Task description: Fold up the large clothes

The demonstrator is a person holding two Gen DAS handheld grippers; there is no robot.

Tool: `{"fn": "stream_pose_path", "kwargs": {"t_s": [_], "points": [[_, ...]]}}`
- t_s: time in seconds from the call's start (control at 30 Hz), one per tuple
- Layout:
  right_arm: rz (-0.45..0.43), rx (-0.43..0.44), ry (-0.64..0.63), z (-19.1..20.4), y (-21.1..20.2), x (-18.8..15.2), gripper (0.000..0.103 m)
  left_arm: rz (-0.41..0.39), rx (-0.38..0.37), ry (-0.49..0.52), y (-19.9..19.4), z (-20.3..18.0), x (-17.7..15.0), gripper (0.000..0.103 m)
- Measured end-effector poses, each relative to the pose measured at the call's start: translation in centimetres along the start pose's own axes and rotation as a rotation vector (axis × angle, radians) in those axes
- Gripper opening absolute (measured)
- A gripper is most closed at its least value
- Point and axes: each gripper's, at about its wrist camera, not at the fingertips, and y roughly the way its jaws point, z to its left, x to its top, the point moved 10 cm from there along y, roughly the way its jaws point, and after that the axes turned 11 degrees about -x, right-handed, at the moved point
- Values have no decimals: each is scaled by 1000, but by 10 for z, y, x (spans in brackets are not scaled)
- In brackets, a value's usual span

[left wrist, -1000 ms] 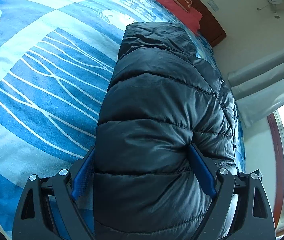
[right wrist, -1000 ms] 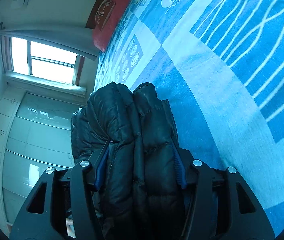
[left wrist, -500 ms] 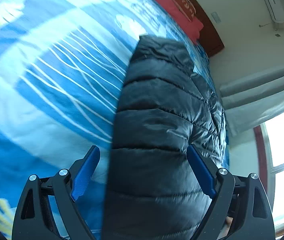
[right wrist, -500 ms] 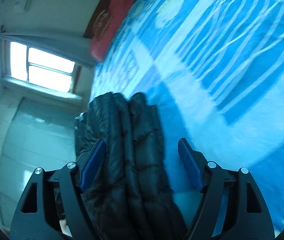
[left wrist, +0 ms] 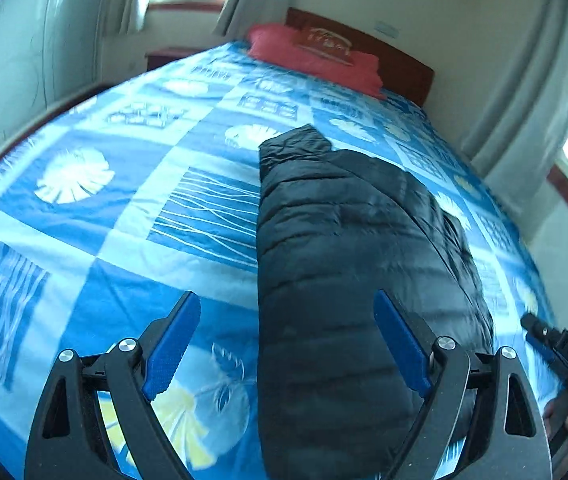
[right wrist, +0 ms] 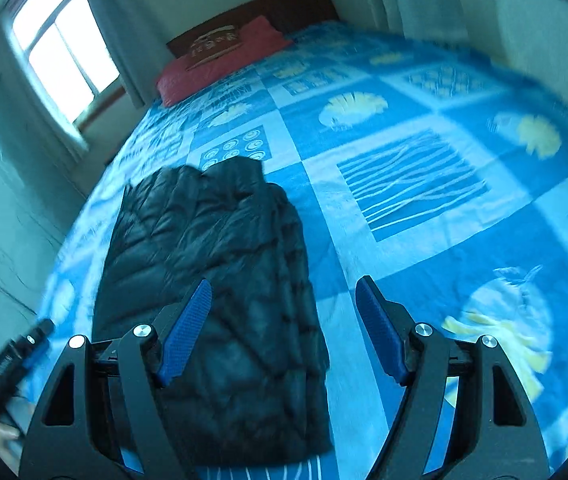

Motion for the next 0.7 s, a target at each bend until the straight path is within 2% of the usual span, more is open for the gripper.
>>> {"fn": "stream_pose_path", "kwargs": {"t_s": [0.17,0.3,0.7], "points": [[-54,-41,-111,21,-36,-16,80,-40,17,53,-30,-19,-14,87],[-78,-50,-165,32,-58,-31,80,-40,18,80,-48,-35,-27,87],[-137,-64,-222,41,-96,-52,80,-44,23,138,-69,-60,-51,87]]}}
